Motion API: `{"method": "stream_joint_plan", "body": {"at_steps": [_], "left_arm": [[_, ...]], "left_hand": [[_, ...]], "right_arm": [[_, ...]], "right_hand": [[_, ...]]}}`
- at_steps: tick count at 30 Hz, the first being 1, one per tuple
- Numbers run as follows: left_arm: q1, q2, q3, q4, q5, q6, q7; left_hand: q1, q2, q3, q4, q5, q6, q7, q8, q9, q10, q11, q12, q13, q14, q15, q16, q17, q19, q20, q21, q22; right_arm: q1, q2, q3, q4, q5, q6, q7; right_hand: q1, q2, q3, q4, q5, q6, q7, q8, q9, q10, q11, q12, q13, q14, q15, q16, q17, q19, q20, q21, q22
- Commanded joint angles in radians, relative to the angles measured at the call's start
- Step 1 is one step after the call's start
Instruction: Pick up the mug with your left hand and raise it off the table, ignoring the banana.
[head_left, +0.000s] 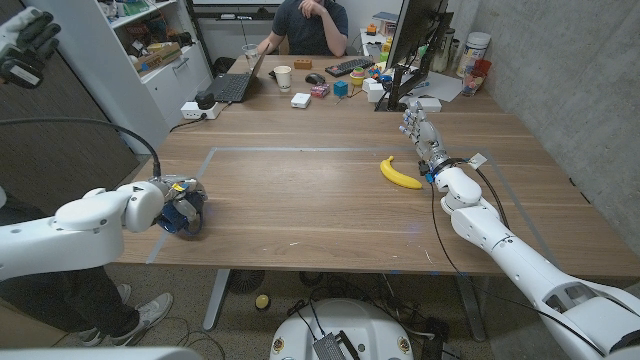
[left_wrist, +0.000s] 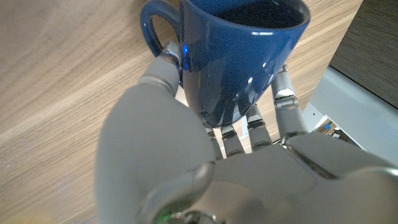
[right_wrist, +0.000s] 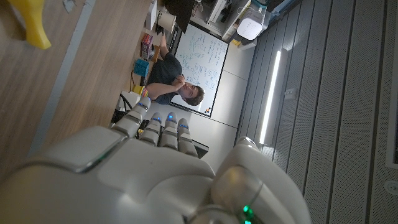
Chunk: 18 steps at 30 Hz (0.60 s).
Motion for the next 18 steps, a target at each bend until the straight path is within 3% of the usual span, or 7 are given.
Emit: {"method": "stream_joint_plan", "body": {"at_steps": [1, 4, 6, 18], "left_arm": [[0.195, -0.002, -0.239, -0.011, -0.027, 0.000, 0.017], [0.266, -0.038, -0.337, -0.014, 0.009, -0.018, -0.014], [0.286, -0.064, -0.367, -0.014, 0.041, -0.035, -0.029], [0.297, -0.216, -0.459, -0.025, 0.151, -0.134, -0.121]], "left_hand": [[0.233, 0.233, 0.012, 0.020, 0.005, 0.013, 0.012, 0.002, 0.004, -0.003, -0.001, -0.003, 0.002, 0.174, -0.300, 0.002, 0.005, 0.310, -0.377, 0.010, 0.005], [0.232, 0.233, 0.012, 0.020, 0.005, 0.024, 0.017, 0.003, 0.005, -0.006, -0.002, -0.006, 0.002, 0.177, -0.299, 0.002, 0.007, 0.311, -0.377, 0.014, 0.005], [0.233, 0.233, 0.012, 0.020, 0.005, 0.031, 0.016, 0.004, 0.005, -0.007, -0.001, -0.007, 0.002, 0.178, -0.299, 0.001, 0.007, 0.310, -0.377, 0.016, 0.005], [0.230, 0.235, 0.011, 0.022, 0.005, 0.053, 0.023, 0.004, 0.006, 0.006, -0.002, -0.005, 0.002, 0.192, -0.301, 0.001, 0.010, 0.314, -0.377, 0.026, 0.004]], "right_arm": [[-0.002, 0.003, 0.000, 0.008, 0.004, 0.008, 0.008], [-0.002, 0.003, 0.000, 0.011, 0.005, 0.010, 0.011], [-0.003, 0.004, 0.001, 0.010, 0.006, 0.010, 0.011], [-0.003, 0.005, 0.001, 0.012, 0.004, 0.019, 0.011]], "right_hand": [[-0.004, 0.001, -0.004, 0.000, 0.007, 0.007, 0.001, 0.008, 0.006, 0.006, 0.003, 0.006, 0.003, 0.001, 0.005, 0.002, 0.003, 0.011, -0.002, -0.004, 0.004], [-0.004, 0.001, -0.005, 0.000, 0.007, 0.007, 0.001, 0.008, 0.006, 0.006, 0.003, 0.006, 0.003, 0.001, 0.006, 0.002, 0.003, 0.011, -0.003, -0.004, 0.004], [-0.003, 0.001, -0.005, 0.000, 0.007, 0.007, 0.001, 0.008, 0.006, 0.006, 0.003, 0.006, 0.003, 0.001, 0.006, 0.002, 0.003, 0.011, -0.003, -0.005, 0.004], [-0.003, 0.001, -0.006, -0.001, 0.008, 0.007, 0.002, 0.008, 0.006, 0.006, 0.003, 0.006, 0.003, 0.002, 0.005, 0.003, 0.003, 0.012, -0.003, -0.008, 0.004]]}}
